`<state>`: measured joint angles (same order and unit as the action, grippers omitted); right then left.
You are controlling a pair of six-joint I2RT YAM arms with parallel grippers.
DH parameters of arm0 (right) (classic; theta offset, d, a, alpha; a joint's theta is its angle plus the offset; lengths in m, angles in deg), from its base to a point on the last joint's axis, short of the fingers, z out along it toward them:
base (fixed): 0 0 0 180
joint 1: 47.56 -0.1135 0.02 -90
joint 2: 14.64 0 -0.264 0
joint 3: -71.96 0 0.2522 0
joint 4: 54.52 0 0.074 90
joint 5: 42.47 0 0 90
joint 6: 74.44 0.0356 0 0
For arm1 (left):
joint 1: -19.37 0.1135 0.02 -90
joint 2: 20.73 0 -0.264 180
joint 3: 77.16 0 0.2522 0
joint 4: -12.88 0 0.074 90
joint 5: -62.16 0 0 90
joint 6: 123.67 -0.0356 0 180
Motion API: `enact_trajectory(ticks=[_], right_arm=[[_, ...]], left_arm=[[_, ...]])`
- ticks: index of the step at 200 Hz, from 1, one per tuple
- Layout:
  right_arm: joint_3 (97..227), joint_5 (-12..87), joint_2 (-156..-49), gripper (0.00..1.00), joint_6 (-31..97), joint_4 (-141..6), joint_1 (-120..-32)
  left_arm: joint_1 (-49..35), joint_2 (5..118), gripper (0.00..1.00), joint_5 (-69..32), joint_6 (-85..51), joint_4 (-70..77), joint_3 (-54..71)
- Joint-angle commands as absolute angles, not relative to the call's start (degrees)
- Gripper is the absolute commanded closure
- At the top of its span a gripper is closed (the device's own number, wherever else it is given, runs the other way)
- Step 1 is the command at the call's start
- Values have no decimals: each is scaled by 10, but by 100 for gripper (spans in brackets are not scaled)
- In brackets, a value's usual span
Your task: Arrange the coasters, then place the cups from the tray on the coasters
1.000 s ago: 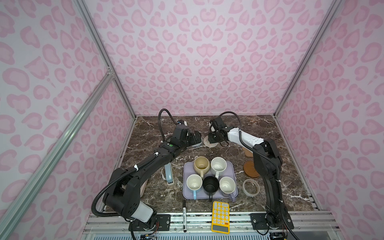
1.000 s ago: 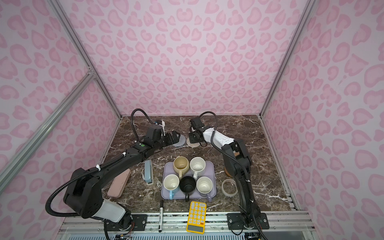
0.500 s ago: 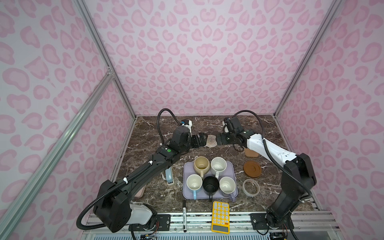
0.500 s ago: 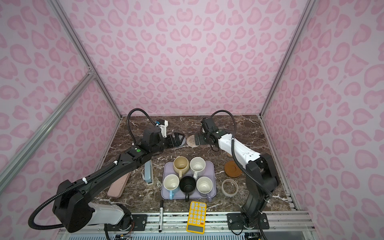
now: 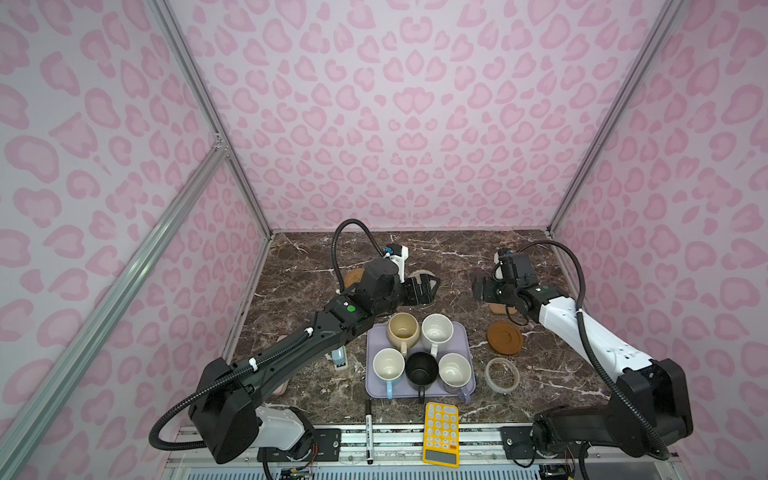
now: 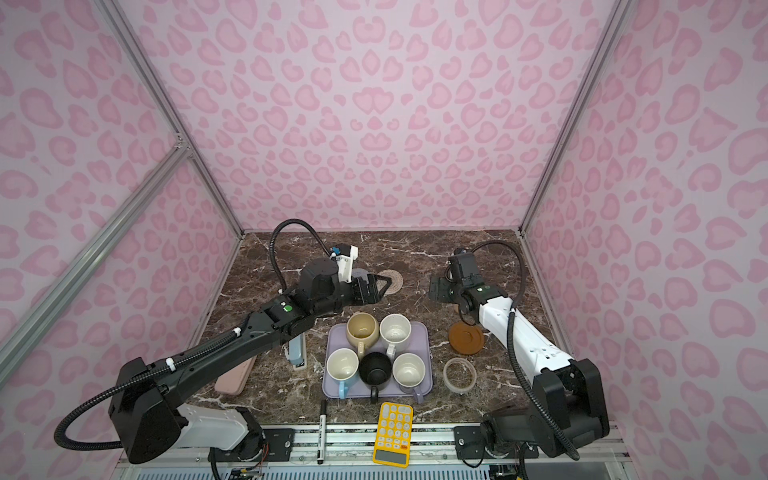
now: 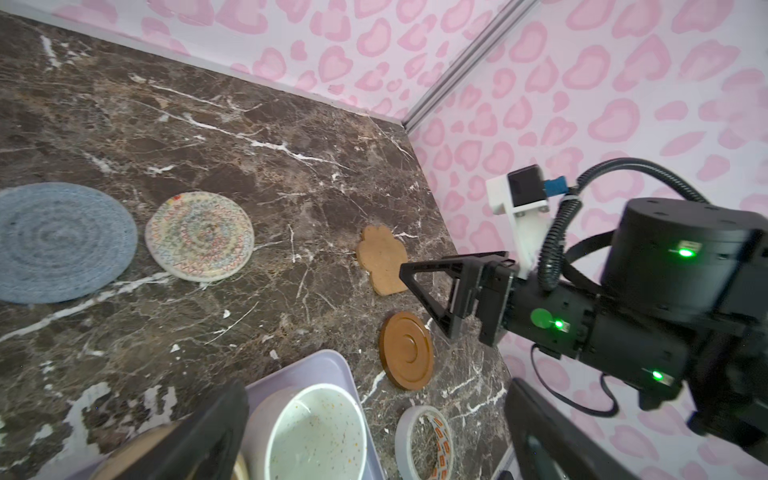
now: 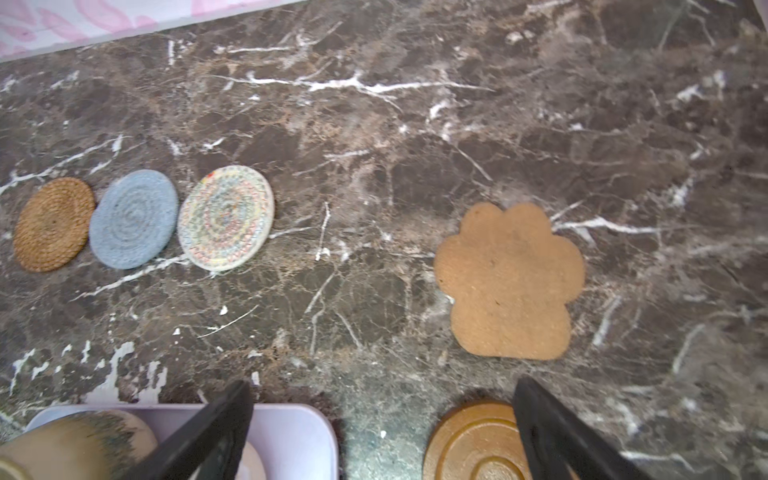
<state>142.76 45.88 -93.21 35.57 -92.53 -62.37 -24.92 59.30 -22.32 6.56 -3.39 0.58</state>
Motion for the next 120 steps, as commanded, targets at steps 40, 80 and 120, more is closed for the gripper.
enact_trajectory(ticks=[40, 80, 120], right_arm=[[1396, 415, -952, 0, 377, -895, -526], [1403, 392, -1016, 14, 372, -876, -463], [1438, 387, -1097, 23, 356, -878, -440]], left_arm=[[-266, 667, 2, -209, 49, -34, 78], [-274, 737, 2, -220, 36, -76, 133], [-274, 793, 2, -211, 31, -94, 181]])
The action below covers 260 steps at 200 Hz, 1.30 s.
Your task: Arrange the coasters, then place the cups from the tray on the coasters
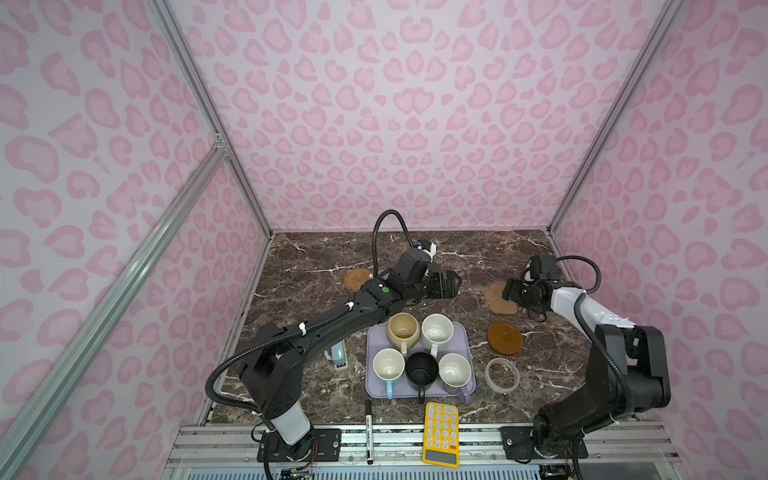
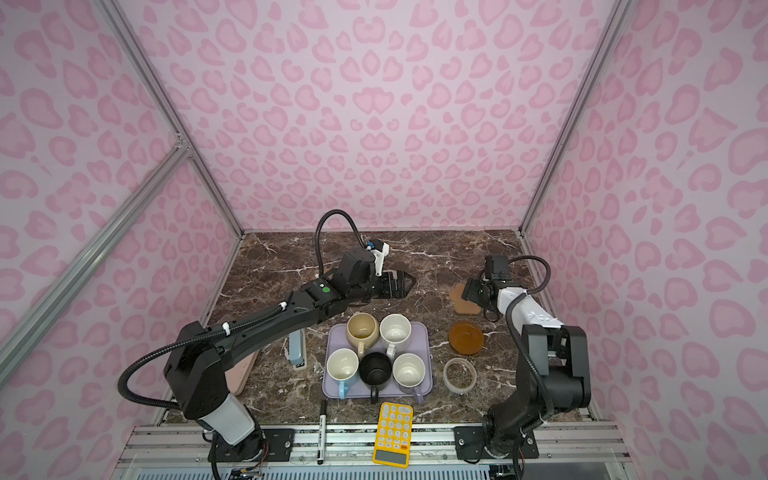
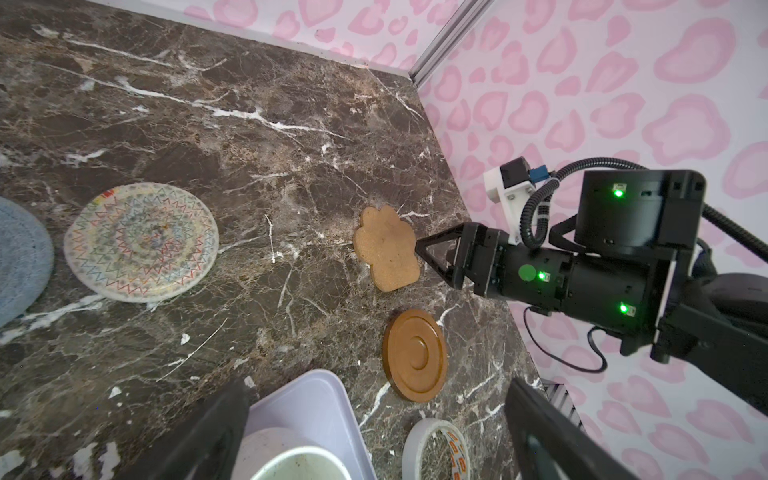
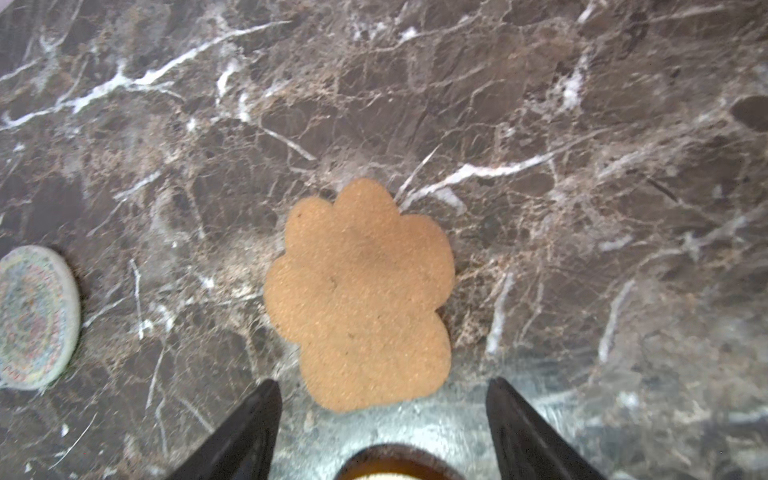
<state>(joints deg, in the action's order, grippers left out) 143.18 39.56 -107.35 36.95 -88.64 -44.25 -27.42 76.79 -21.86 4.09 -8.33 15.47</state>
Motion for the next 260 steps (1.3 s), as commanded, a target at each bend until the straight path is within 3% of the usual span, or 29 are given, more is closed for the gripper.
enact_trajectory(ticks=[1, 90, 134, 163, 260], right_arm=[[1437, 387, -1099, 23, 356, -878, -440], [1473, 389, -1182, 40, 343, -891, -436], [1476, 373, -1189, 43, 342, -895, -436], [1480, 363, -1198, 44, 341, -900, -436], [1471, 360, -1199, 49, 352, -903, -477]], left_arm=[[-274, 794, 2, -210, 31, -94, 182], [-274, 822, 2, -199, 37, -87, 212], [-273, 817, 2, -213, 35, -96, 205], [-269, 808, 2, -273, 33, -139, 210], [-248, 780, 2, -263, 47, -117, 162]])
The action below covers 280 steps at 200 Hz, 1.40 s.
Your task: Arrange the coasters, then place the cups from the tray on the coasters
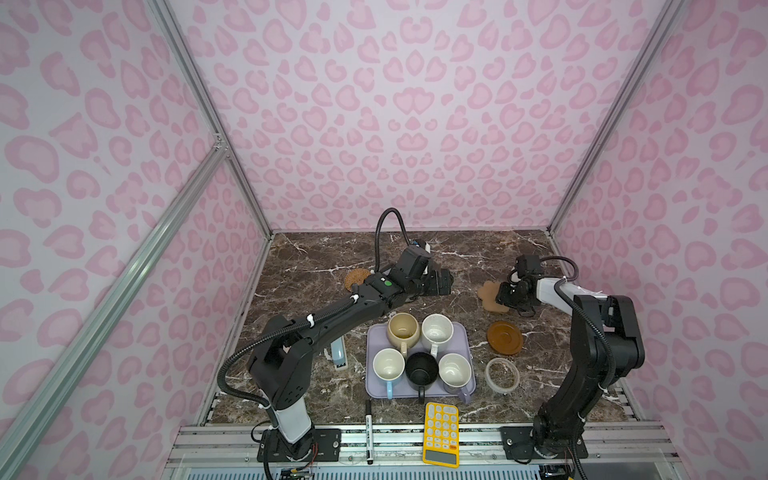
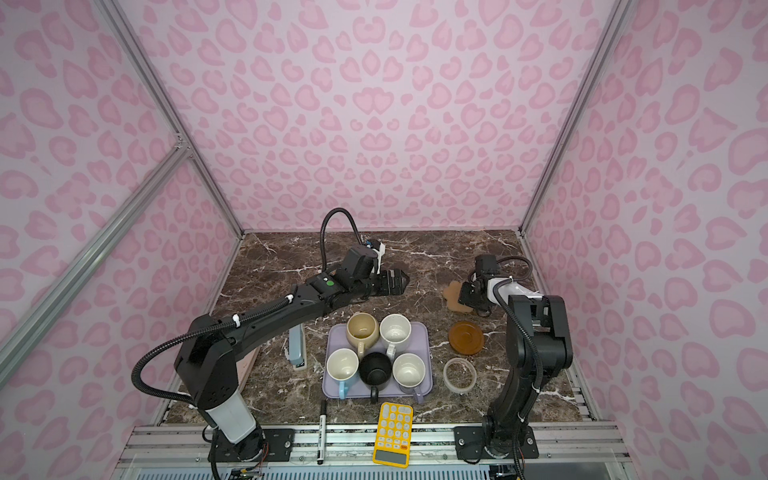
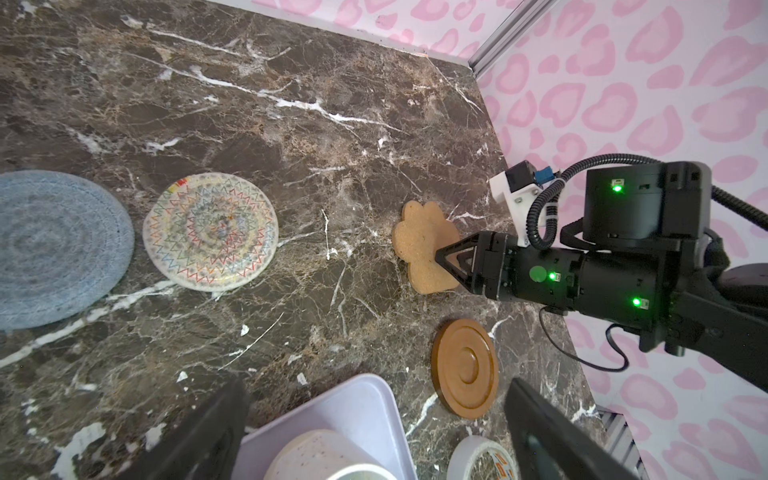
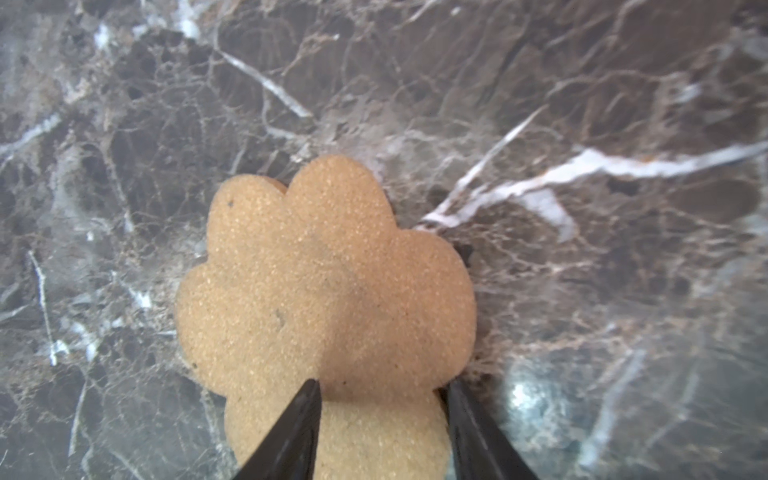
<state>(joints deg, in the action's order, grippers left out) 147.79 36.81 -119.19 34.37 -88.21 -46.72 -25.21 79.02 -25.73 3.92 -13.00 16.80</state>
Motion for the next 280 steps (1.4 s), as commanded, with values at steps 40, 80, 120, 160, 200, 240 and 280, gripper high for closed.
enact_trajectory(ticks=[40, 80, 120, 160, 200, 240, 280], right_arm=[[1491, 359, -1217, 50, 353, -910, -501], [1516, 361, -1239, 52, 355, -919, -525], [1549, 367, -1266, 53, 361, -930, -555], [1582, 369, -1292, 53, 372, -939, -588], [1615, 379, -1311, 54, 385, -956, -618], [1628, 378, -1320, 54, 398, -957, -632], [1646, 382, -1329, 54, 401, -963, -648]], left_arm=[[-241, 775, 2, -267, 49, -113, 154], [-228, 760, 2, -270, 59, -94, 118], [-219, 749, 2, -274, 65, -84, 102], [-210, 746, 2, -273, 66, -79, 89], [-203, 736, 2, -272, 67, -73, 72], [-196, 726, 2, -270, 66, -69, 58], [-192, 721, 2, -269, 66, -65, 50]])
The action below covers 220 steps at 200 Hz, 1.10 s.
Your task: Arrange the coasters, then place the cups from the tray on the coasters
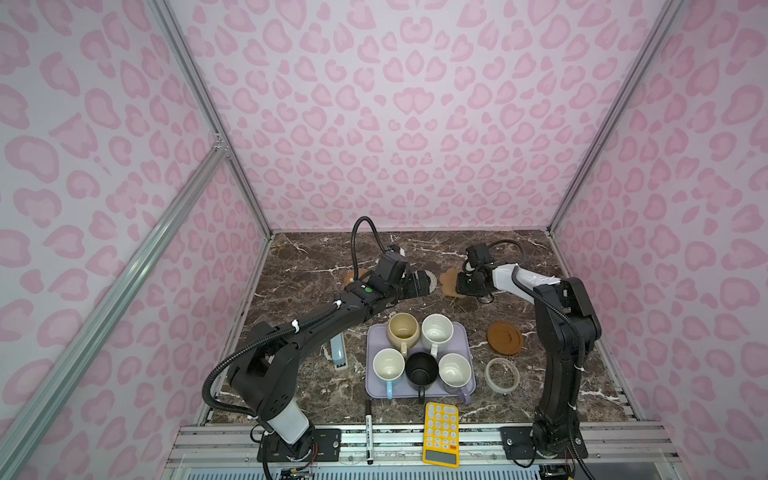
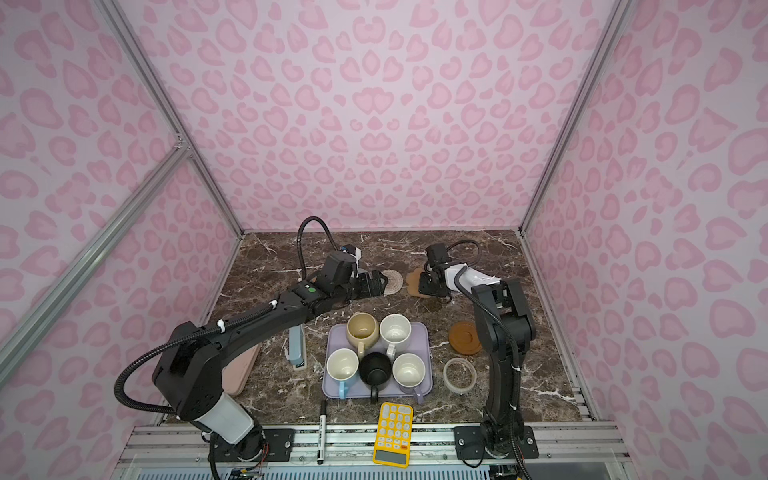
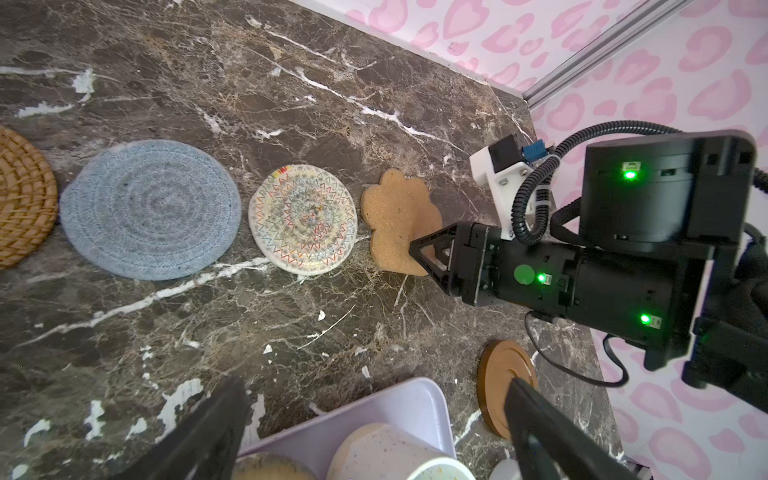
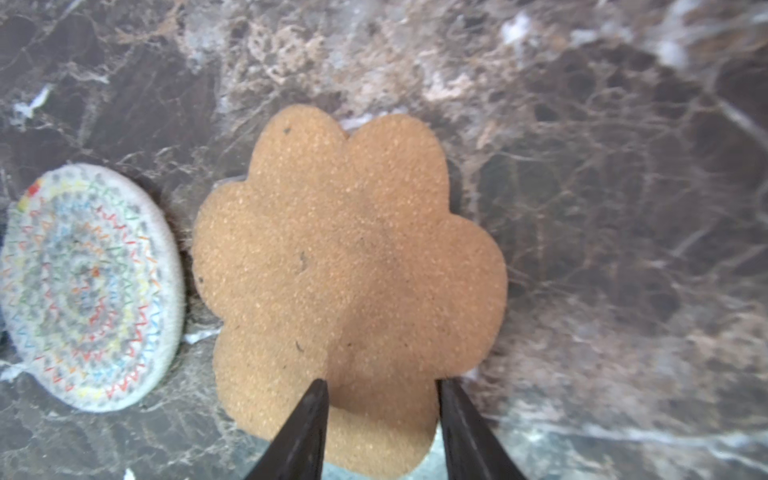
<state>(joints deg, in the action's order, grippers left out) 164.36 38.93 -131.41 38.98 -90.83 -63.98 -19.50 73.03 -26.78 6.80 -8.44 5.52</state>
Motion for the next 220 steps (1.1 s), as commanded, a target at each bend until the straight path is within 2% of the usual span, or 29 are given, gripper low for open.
enact_trajectory(ticks=[1, 76, 146, 163, 220], right_arm=[[1647, 383, -1330, 54, 401, -963, -648], [1674, 447, -1343, 53, 384, -1004, -642], [1678, 405, -1359, 52, 359, -971, -629], [1691, 409, -1367, 56, 347, -991, -633], [1670, 407, -1358, 59, 313, -1000, -636]], left_arm=[[-193, 720, 2, -269, 66, -65, 50], [-192, 706, 2, -269, 67, -63, 39], [-192, 700, 2, -272, 66, -62, 37], [-192, 703, 2, -272, 66, -63, 38], [-192, 706, 2, -267, 68, -59, 41]])
